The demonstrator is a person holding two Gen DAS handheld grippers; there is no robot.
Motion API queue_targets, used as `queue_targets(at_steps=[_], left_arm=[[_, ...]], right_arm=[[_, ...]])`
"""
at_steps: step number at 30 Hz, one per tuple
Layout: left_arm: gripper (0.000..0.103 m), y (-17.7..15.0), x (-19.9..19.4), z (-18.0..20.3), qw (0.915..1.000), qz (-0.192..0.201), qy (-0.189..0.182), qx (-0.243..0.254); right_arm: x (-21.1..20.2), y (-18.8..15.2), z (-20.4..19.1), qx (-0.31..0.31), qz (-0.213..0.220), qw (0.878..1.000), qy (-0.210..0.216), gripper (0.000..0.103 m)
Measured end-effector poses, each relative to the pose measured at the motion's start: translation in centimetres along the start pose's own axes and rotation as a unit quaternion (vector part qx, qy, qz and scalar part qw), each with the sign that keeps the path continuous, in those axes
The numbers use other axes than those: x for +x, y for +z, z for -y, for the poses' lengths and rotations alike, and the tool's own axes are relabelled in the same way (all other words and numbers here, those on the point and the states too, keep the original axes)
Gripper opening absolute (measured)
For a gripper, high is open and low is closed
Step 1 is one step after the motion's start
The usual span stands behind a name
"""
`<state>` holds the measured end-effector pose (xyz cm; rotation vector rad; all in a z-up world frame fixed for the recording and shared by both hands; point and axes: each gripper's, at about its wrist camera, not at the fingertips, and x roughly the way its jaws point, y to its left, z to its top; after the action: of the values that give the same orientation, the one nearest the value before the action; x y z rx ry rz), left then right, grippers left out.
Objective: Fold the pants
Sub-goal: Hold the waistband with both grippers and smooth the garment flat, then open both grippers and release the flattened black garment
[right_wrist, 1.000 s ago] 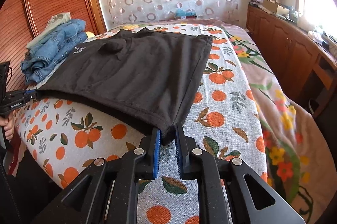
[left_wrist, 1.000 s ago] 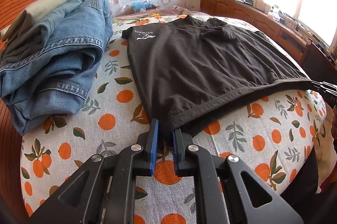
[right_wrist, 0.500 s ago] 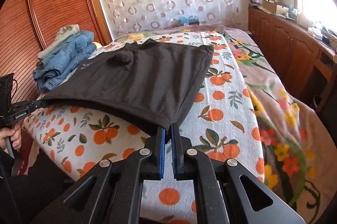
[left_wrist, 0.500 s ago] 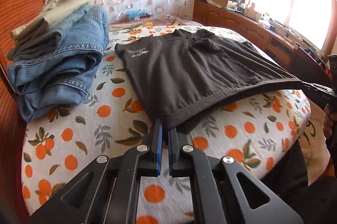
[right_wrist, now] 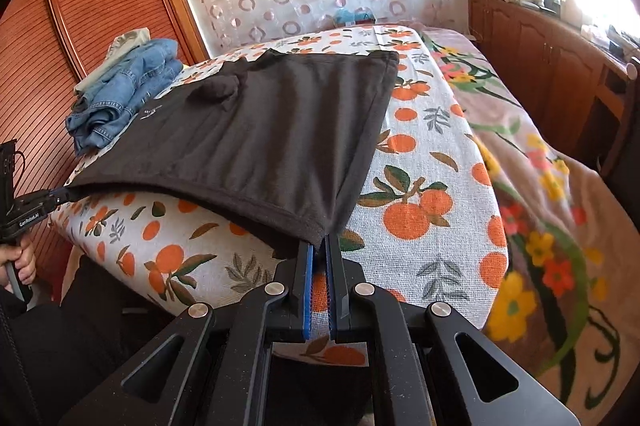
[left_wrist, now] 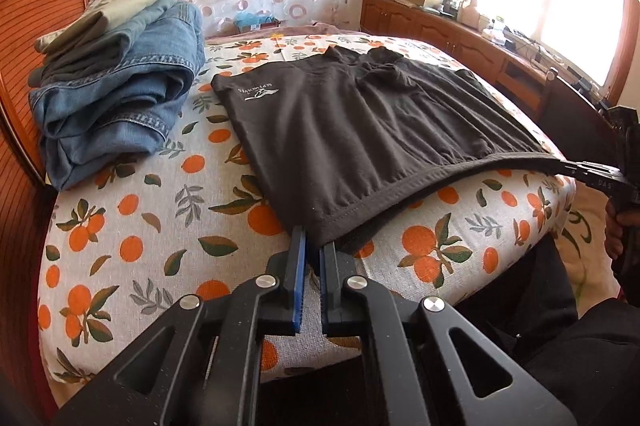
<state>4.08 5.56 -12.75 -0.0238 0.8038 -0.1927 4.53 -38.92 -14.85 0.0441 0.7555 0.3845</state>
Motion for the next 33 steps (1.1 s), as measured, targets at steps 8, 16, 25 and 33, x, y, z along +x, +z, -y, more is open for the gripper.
queue_targets(at_steps=[8, 16, 25, 33], left_arm=[[0.023, 0.1, -2.2, 0.2, 0.9996, 0.013, 0.021, 0.009], [0.053, 1.1, -3.4, -0.7, 0.9991, 0.035, 0.023, 0.005], [0.058, 2.9, -0.4, -1.4, 0.9993, 0.031, 0.019, 0.004], [0.058, 4.9, 4.2, -1.4, 0.9998, 0.008, 0.015, 0.009]], right_arm=[[-1.2, 0.4, 0.4, -0.005, 0.000, 1.000, 0.009, 0.007], [-3.0, 0.9, 0.7, -0.007, 0.027, 1.000, -0.007, 0.016], [-4.2, 1.8, -0.2, -0.011, 0.071, 0.997, -0.016, 0.024], [-1.5, 1.2, -0.4, -0.008, 0.053, 0.998, -0.017, 0.033]])
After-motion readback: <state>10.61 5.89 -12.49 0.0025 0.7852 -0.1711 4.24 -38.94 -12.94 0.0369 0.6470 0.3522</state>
